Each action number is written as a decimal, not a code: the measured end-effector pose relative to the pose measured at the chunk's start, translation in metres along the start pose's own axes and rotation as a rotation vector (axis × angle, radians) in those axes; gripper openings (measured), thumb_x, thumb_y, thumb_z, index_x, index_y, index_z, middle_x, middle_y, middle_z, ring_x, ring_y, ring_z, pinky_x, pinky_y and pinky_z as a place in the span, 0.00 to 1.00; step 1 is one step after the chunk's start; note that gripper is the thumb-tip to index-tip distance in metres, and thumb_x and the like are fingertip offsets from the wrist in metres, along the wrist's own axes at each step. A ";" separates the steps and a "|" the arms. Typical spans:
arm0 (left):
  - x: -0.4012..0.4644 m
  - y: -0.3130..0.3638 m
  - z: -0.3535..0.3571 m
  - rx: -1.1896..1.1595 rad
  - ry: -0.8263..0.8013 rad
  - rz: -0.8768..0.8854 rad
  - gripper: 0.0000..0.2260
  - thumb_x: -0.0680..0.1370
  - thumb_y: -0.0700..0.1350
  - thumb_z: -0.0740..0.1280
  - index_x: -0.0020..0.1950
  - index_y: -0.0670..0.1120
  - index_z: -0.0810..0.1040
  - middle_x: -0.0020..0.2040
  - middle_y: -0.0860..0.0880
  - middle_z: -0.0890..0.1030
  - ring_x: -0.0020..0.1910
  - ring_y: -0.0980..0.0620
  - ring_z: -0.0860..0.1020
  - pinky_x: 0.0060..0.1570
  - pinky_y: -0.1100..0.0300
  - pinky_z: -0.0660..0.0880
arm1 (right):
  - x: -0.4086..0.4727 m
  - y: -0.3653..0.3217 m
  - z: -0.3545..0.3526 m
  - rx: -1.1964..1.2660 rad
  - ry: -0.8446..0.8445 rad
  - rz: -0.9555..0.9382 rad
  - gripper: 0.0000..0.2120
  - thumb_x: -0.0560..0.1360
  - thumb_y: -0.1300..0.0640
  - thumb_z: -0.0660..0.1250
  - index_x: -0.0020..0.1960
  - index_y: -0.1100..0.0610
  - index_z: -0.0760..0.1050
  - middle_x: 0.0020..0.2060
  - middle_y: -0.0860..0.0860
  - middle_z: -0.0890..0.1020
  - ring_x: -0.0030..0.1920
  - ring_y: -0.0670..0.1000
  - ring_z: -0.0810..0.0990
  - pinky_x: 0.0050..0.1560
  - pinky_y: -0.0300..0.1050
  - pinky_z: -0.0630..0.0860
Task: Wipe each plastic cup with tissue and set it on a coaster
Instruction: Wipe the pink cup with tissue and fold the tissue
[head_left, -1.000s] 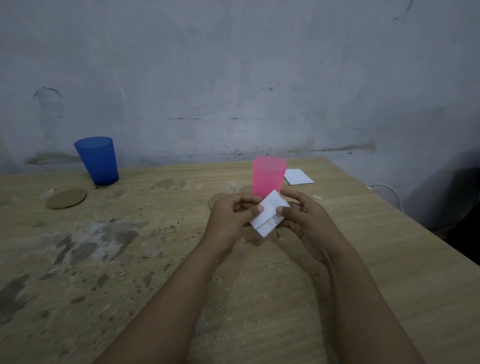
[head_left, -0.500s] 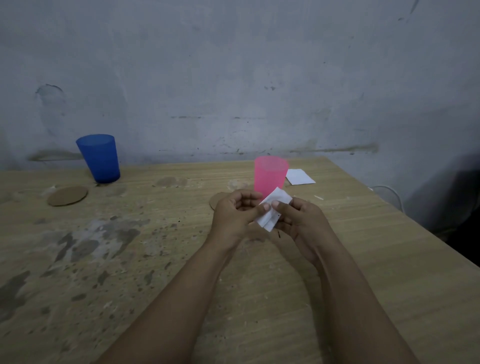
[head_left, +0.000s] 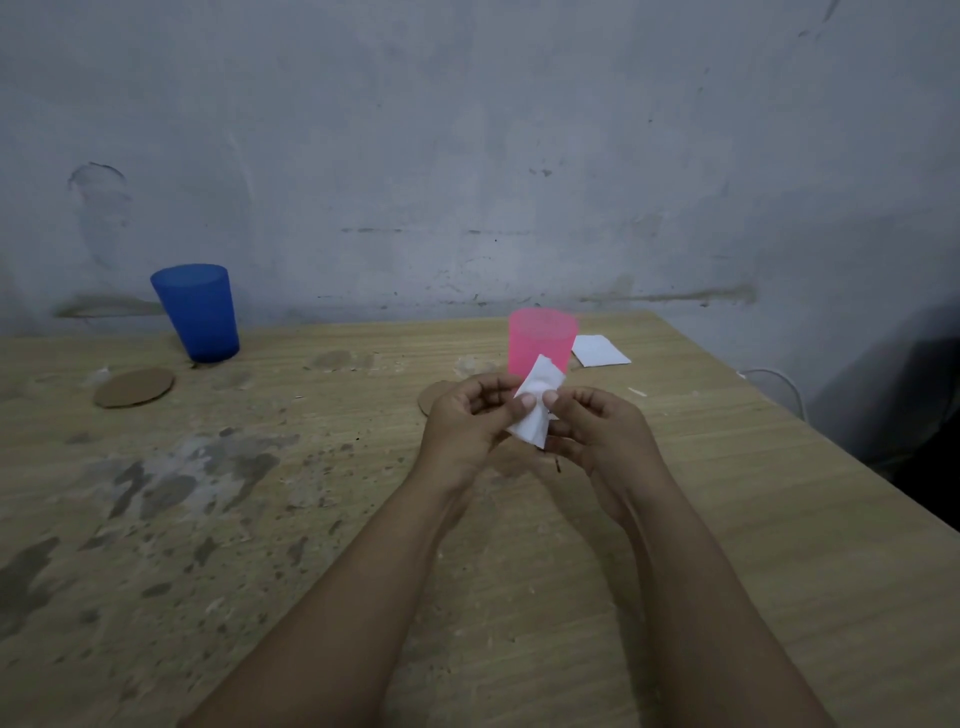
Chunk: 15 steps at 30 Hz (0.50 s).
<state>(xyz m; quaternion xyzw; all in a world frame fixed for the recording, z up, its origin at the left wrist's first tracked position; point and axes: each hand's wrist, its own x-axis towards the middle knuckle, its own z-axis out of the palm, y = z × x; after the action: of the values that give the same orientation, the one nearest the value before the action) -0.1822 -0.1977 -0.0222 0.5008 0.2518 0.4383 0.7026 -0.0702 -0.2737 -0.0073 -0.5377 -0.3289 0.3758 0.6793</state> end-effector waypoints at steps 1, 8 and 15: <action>0.000 0.000 0.000 -0.010 -0.010 -0.003 0.10 0.72 0.36 0.72 0.52 0.41 0.80 0.50 0.40 0.84 0.49 0.44 0.82 0.51 0.50 0.79 | 0.000 0.000 0.000 0.003 -0.002 0.006 0.11 0.72 0.61 0.69 0.48 0.69 0.77 0.40 0.60 0.83 0.39 0.55 0.83 0.45 0.50 0.81; 0.002 -0.002 -0.002 -0.007 -0.038 -0.035 0.11 0.71 0.36 0.72 0.54 0.41 0.81 0.44 0.45 0.84 0.46 0.47 0.83 0.44 0.54 0.80 | -0.001 -0.004 -0.003 -0.017 -0.004 -0.052 0.06 0.74 0.62 0.68 0.38 0.61 0.74 0.37 0.58 0.83 0.37 0.53 0.82 0.36 0.46 0.79; 0.002 -0.001 -0.003 -0.077 -0.092 -0.129 0.08 0.75 0.42 0.69 0.50 0.38 0.82 0.45 0.44 0.85 0.46 0.48 0.84 0.47 0.54 0.81 | 0.000 -0.004 -0.005 -0.079 0.048 -0.097 0.08 0.71 0.63 0.70 0.34 0.59 0.77 0.36 0.57 0.82 0.38 0.55 0.81 0.42 0.52 0.77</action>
<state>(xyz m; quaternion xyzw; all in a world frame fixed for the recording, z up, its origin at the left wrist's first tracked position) -0.1829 -0.1951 -0.0244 0.4758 0.2337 0.3782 0.7589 -0.0653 -0.2768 -0.0044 -0.5564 -0.3526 0.3163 0.6827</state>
